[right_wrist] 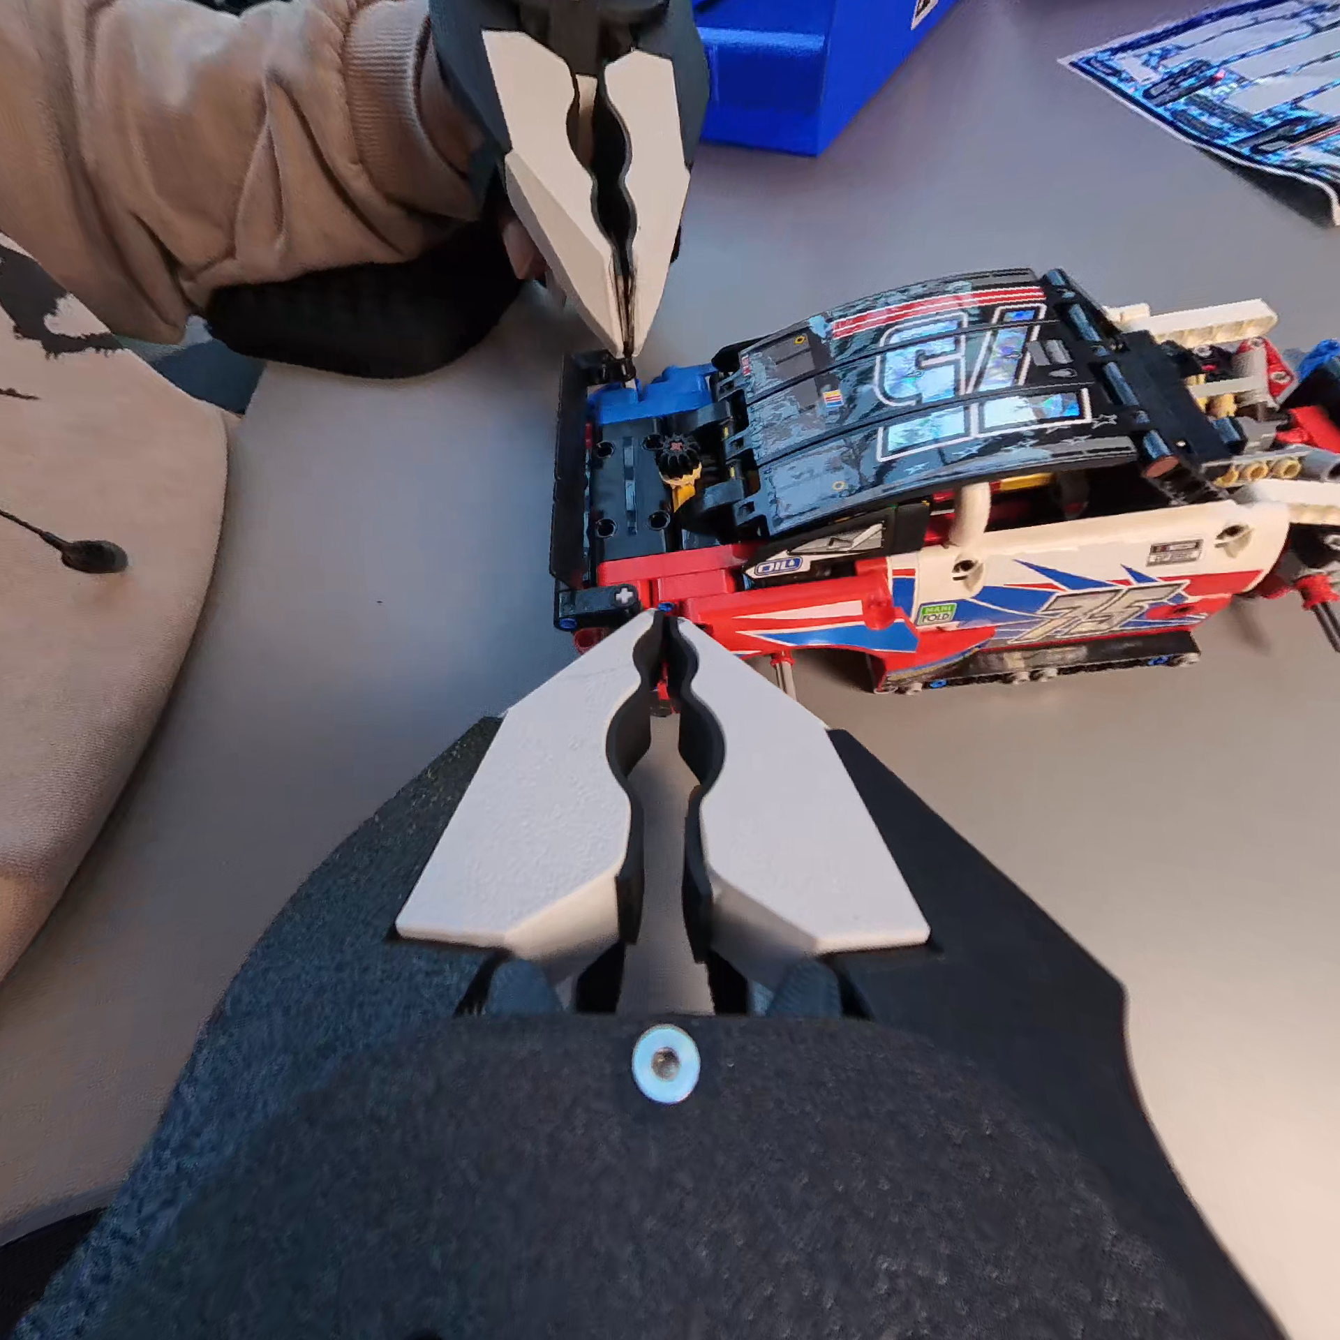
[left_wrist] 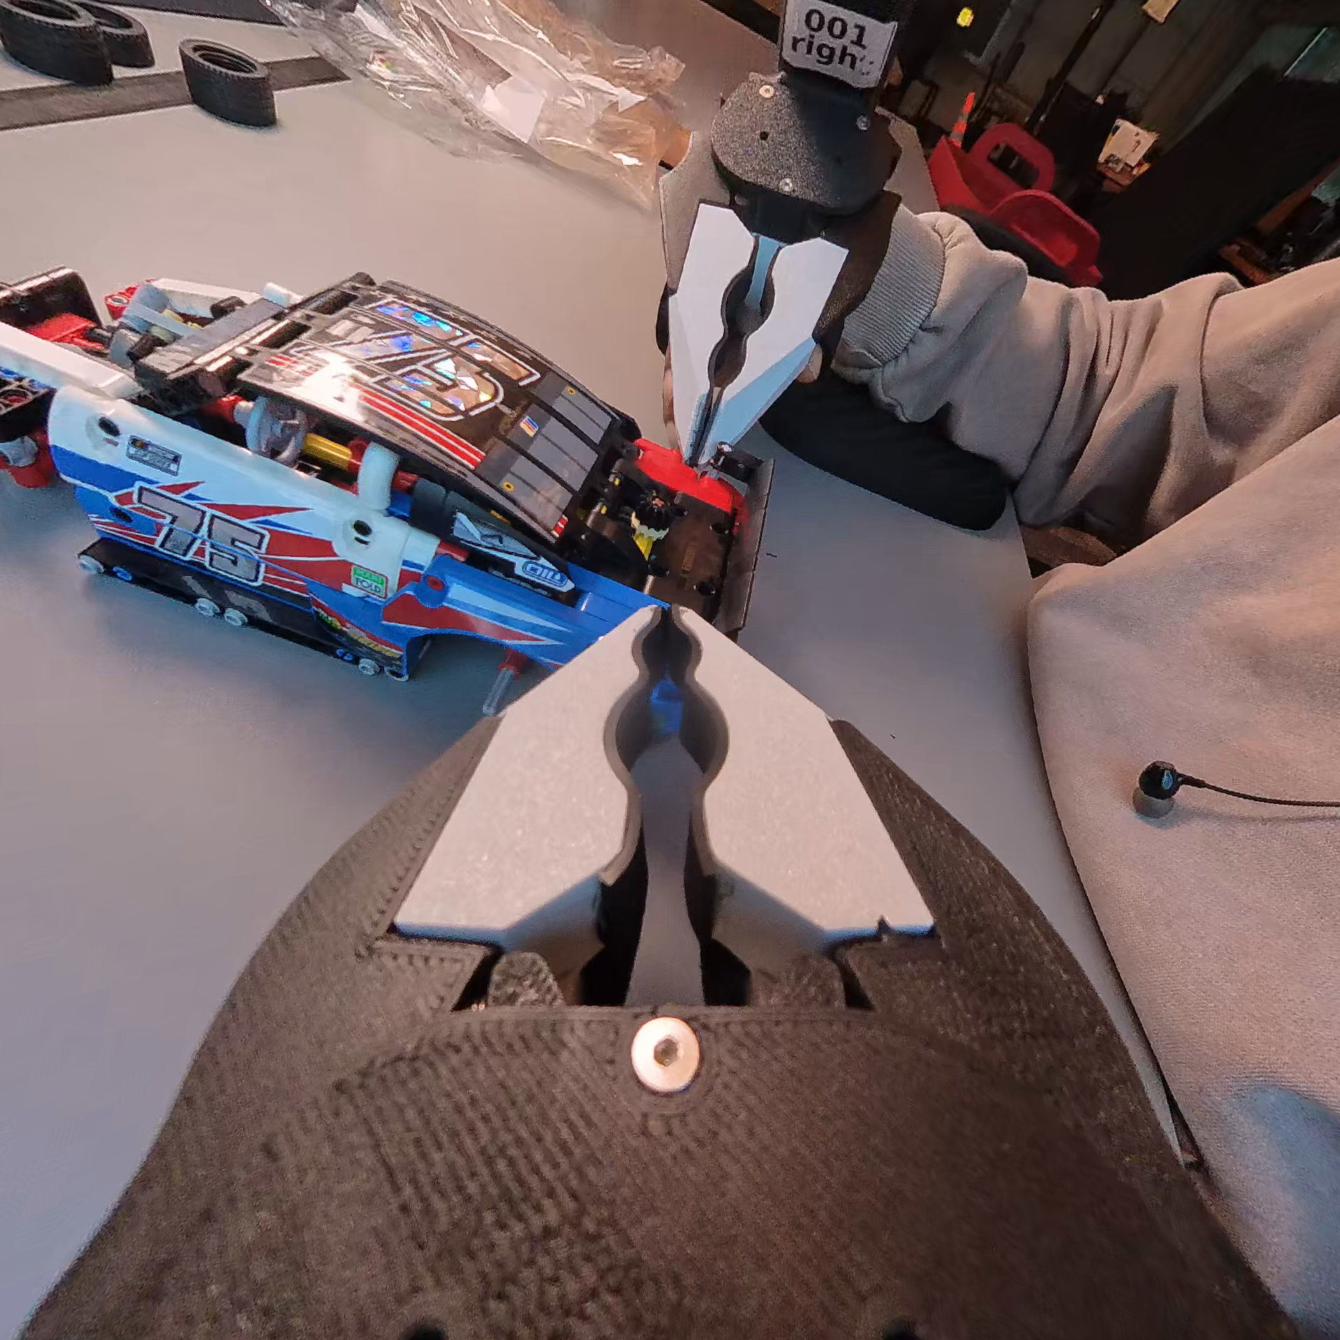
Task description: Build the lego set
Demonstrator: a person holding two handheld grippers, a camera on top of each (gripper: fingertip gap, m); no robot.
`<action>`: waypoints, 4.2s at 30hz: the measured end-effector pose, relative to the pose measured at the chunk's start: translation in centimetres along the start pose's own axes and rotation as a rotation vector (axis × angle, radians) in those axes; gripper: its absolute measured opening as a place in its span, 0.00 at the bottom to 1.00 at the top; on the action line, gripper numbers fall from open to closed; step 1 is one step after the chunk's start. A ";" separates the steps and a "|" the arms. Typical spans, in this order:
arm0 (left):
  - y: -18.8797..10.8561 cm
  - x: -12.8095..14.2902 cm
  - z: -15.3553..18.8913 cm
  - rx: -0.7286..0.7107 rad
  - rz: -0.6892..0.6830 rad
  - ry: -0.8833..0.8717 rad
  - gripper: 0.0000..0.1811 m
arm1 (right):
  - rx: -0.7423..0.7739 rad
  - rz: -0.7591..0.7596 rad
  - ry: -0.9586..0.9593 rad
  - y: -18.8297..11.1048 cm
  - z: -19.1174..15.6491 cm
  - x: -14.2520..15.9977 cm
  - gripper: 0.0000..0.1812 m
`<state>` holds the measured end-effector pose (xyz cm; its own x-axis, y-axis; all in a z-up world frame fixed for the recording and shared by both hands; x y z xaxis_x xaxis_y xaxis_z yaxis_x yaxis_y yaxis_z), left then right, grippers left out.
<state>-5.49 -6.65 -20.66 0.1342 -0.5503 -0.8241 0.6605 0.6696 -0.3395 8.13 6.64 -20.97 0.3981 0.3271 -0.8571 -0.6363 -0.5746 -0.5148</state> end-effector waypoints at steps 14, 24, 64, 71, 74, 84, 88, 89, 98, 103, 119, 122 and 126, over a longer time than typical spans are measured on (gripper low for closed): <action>-0.5 -0.3 -0.2 -0.019 0.023 -0.038 0.08 | 0.053 -0.022 -0.023 -1.2 -0.2 -1.8 0.07; -0.1 -0.8 -0.9 0.050 -0.171 -0.224 0.05 | -0.115 -0.223 0.197 -0.1 0.0 -2.3 0.03; 0.3 1.2 0.7 -0.148 -0.182 0.285 0.22 | 0.016 -0.267 -0.160 -0.5 -2.2 -2.8 0.18; 0.8 1.1 1.0 -0.189 -0.193 0.338 0.13 | 0.110 -0.314 -0.205 0.1 -1.9 -1.7 0.12; 0.7 1.1 1.4 -0.153 -0.180 0.315 0.07 | 0.093 -0.282 -0.168 0.1 -1.8 -1.6 0.12; 0.8 1.1 1.3 -0.106 -0.128 0.203 0.06 | 0.080 -0.207 -0.106 -0.2 -1.6 -1.3 0.12; 0.5 1.1 1.1 -0.115 -0.121 0.193 0.07 | 0.086 -0.200 -0.099 -0.2 -1.6 -1.4 0.12; 0.4 1.0 1.0 -0.122 -0.113 0.187 0.08 | 0.089 -0.192 -0.099 -0.4 -1.6 -1.5 0.13; 0.9 1.3 0.7 -0.224 -0.116 0.290 0.19 | 0.156 -0.215 -0.140 0.2 -1.9 -0.9 0.12; 0.8 0.2 0.8 -0.174 -0.129 0.219 0.10 | 0.123 -0.182 -0.015 -0.1 -1.3 -1.2 0.12; -1.7 -7.2 -0.4 -0.030 -0.011 -0.104 0.09 | -0.065 -0.005 0.382 -3.9 3.5 -6.7 0.12; -1.7 -7.3 -0.5 -0.029 -0.006 -0.111 0.09 | -0.066 0.006 0.391 -3.9 3.7 -6.6 0.12; -1.5 -6.7 -0.6 -0.038 -0.012 -0.112 0.09 | -0.058 0.009 0.388 -3.6 3.5 -6.0 0.12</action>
<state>-7.82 -3.65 -14.93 0.2099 -0.6090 -0.7649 0.6342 0.6802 -0.3675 5.69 9.35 -14.07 0.6201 0.0208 -0.7843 -0.6068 -0.6209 -0.4962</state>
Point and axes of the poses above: each gripper's, where its closed fingertips meet, y out along the fingers, x out of its underside, z = x × y across the jaws, the point moved 6 cm from there along -y, back along the fingers, and after that the axes turned 8 degrees about -y, right-handed, at the moved point
